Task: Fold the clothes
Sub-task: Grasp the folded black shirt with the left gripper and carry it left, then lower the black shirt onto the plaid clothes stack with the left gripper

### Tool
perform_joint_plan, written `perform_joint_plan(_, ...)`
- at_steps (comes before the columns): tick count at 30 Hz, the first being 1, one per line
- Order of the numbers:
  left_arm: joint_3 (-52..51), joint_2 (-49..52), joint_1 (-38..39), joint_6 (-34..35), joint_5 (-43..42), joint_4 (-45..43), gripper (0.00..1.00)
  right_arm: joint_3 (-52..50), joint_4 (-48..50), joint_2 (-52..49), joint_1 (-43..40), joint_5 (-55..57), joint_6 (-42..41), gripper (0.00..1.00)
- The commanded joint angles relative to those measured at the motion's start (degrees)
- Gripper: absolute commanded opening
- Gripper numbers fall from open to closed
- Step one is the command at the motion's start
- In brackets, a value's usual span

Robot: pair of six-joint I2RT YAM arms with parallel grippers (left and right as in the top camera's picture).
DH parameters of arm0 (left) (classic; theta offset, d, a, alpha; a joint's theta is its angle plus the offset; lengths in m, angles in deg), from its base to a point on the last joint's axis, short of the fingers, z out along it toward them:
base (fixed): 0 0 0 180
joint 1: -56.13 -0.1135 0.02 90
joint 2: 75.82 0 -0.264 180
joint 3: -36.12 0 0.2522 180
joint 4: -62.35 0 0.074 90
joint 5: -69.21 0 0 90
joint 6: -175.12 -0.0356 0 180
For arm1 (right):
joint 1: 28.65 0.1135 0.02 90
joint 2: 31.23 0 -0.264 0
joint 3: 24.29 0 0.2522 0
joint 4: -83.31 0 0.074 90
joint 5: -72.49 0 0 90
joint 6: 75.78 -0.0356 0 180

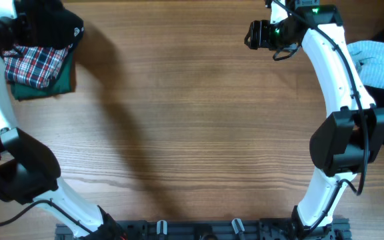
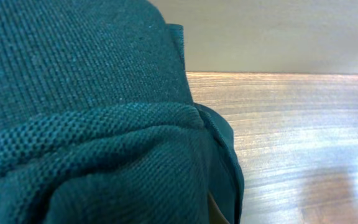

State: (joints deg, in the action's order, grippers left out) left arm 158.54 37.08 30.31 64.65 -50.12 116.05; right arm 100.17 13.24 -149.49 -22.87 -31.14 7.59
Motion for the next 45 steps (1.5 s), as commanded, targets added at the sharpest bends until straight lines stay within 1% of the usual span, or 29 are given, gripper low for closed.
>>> perform_joint_plan(1,1.66,-2.1,-0.83,-7.82,-6.91,0.2,0.04,-0.48,0.02,1.09,-0.17,0.28,-1.53,0.78)
perform_joint_plan(6,1.66,-2.1,-0.81,-15.26,-8.15,0.15,0.04,-0.48,0.02,1.09,-0.17,0.11,-2.49,0.78)
perform_joint_plan(12,1.66,-1.95,-0.66,-26.12,-15.37,-0.04,0.04,-0.48,0.13,1.09,-0.17,-0.55,-2.56,0.79)
perform_joint_plan(15,1.66,-1.31,-0.66,-31.34,-15.04,-0.5,0.04,-0.48,0.0,1.09,-0.17,-0.52,-2.56,0.78)
perform_joint_plan(20,1.66,1.2,-0.76,-38.58,-12.02,-1.05,0.04,-0.48,0.13,1.09,-0.17,-0.55,-2.58,0.78)
perform_joint_plan(26,1.66,4.85,-0.94,-39.15,-7.96,-6.47,0.04,-0.48,0.13,1.09,-0.17,-0.52,-2.56,0.79)
perform_joint_plan(29,1.66,5.97,-1.33,-39.15,-7.56,-7.67,0.04,-0.48,0.17,1.09,-0.17,-0.52,-2.58,0.79)
perform_joint_plan(39,1.66,9.9,-4.35,-39.15,-6.71,-9.2,0.04,-0.48,0.9,1.09,-0.17,-0.55,-4.17,0.79)
perform_joint_plan(45,1.66,11.45,-7.45,-39.1,-6.54,-9.57,0.04,-0.48,1.81,1.09,-0.11,-0.55,-5.86,0.79)
